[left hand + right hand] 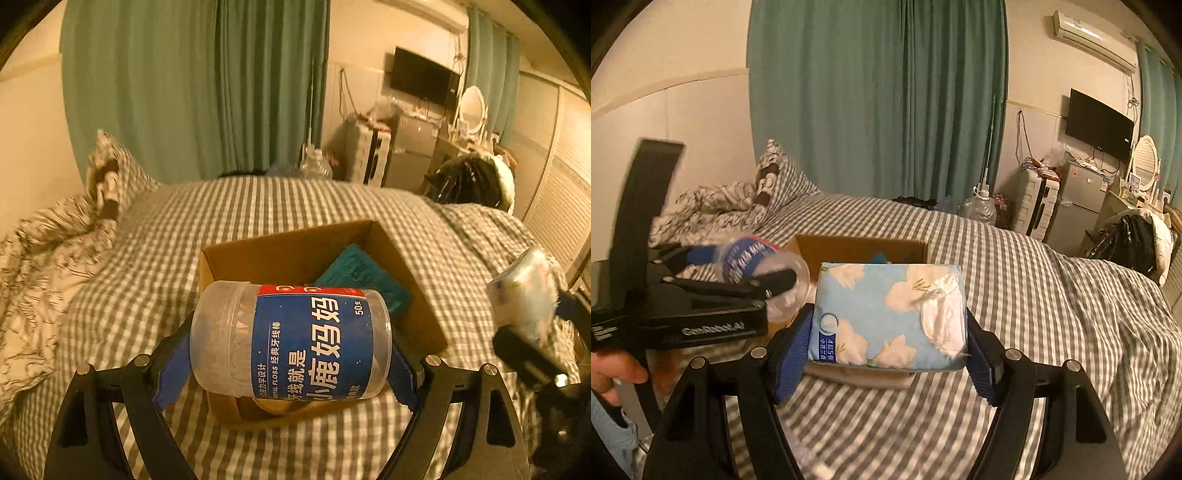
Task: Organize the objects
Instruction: 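Place the floss bottle and tissue pack into the box and release both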
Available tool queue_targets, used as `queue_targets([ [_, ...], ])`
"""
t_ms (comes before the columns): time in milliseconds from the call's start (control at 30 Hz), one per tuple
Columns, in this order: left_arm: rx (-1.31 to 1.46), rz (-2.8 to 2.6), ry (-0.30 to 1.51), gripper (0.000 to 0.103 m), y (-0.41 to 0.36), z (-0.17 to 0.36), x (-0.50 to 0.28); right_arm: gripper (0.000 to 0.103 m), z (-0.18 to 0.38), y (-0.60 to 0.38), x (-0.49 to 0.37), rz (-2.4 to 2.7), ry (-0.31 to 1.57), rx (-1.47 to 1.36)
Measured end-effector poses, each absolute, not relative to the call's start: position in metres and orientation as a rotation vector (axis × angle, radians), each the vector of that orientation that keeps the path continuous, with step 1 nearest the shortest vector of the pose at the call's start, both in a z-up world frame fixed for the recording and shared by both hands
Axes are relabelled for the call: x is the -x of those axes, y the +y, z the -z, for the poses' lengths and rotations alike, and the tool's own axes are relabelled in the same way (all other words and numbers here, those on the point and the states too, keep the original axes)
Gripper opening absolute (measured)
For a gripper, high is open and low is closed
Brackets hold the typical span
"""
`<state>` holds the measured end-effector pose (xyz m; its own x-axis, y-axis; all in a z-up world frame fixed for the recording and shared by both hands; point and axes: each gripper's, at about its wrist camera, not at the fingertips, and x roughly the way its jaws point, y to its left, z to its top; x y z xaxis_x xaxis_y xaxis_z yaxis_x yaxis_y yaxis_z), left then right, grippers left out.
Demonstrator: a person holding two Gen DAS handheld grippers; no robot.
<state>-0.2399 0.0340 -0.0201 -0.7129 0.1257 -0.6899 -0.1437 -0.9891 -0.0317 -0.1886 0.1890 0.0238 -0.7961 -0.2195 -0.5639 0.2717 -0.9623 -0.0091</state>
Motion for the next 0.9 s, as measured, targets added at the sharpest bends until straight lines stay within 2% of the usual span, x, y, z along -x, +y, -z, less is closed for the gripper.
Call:
queue_targets([
  [200, 1.186, -2.727, 0.03, 0.09, 0.033, 0.064, 0.273, 0.073, 0.005, 0.176, 0.236, 2.72, 0.143, -0.901],
  [333, 1.22, -2.711, -0.005, 0.091, 0.03, 0.073, 0.289, 0.075, 0.019, 0.167, 0.25, 2.708, 0.119, -0.877],
  [400, 1.22, -2.723, -0.019, 0.097, 0.028, 0.072, 0.289, 0.092, 0.021, 0.168, 0.25, 2.73, 0.079, -0.847],
  [467, 1.202, -2.747, -0.028, 0.1, 0.027, 0.064, 0.284, 0.098, 0.017, 0.17, 0.245, 2.765, 0.058, -0.808],
  [900, 0.958, -2.821, 0.046, 0.103, 0.033, -0.032, 0.188, 0.098, -0.065, 0.202, 0.143, 2.829, 0.194, -0.609],
])
